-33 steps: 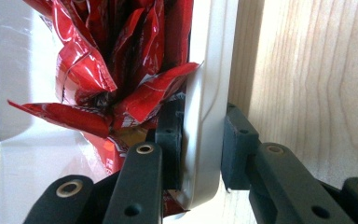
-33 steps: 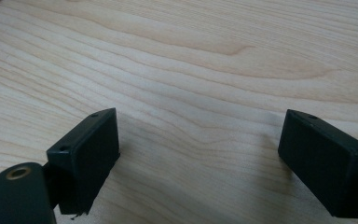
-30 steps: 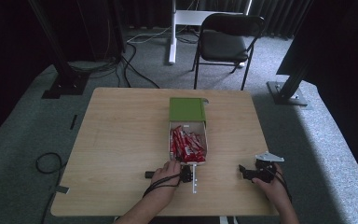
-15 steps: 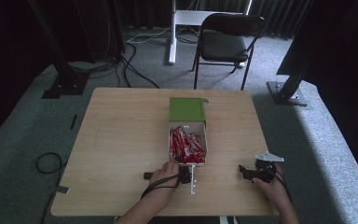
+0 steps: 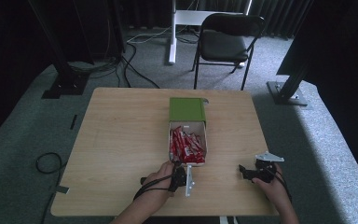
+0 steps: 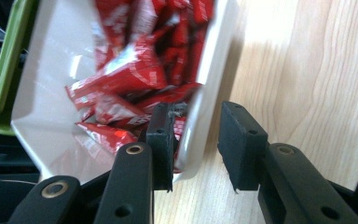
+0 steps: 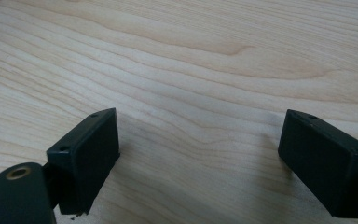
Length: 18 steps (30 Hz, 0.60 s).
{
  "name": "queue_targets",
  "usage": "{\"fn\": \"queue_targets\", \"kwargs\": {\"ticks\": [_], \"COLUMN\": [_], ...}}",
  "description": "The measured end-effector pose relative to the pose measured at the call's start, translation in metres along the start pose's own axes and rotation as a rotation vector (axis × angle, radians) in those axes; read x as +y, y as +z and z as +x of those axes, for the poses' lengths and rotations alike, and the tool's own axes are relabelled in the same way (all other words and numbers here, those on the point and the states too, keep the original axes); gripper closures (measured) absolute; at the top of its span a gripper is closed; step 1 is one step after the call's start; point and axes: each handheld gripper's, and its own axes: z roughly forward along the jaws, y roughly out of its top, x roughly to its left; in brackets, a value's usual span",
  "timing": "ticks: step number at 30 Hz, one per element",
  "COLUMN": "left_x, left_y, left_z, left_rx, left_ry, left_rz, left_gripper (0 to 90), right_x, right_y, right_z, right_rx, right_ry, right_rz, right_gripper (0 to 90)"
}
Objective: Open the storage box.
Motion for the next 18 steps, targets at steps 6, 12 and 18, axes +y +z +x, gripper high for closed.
{"fn": "queue_targets", "kwargs": {"ticks": [6,12,18], "left_x": [-0.004,-0.010,-0.022], "left_y": [-0.017,-0.028,-0.033], "left_z": [0.023,0.049,0.065], "left_rx": [-0.044,-0.031,-0.031], "left_ry": [-0.153,-0.273,-0.365], "left_rz": [-0.110,-0.180,-0.231], "left_gripper": [67.4,67.6,67.5], "right_x": [0.000,0.000,0.000], "right_y": [0.000,0.000,0.000], "right_z": [0.000,0.000,0.000], "right_rx": [0.000,0.000,0.000], "right_ry": [0.000,0.000,0.000], "right_rz": [0.000,0.000,0.000], "right_gripper": [11.7,11.7,11.7]}}
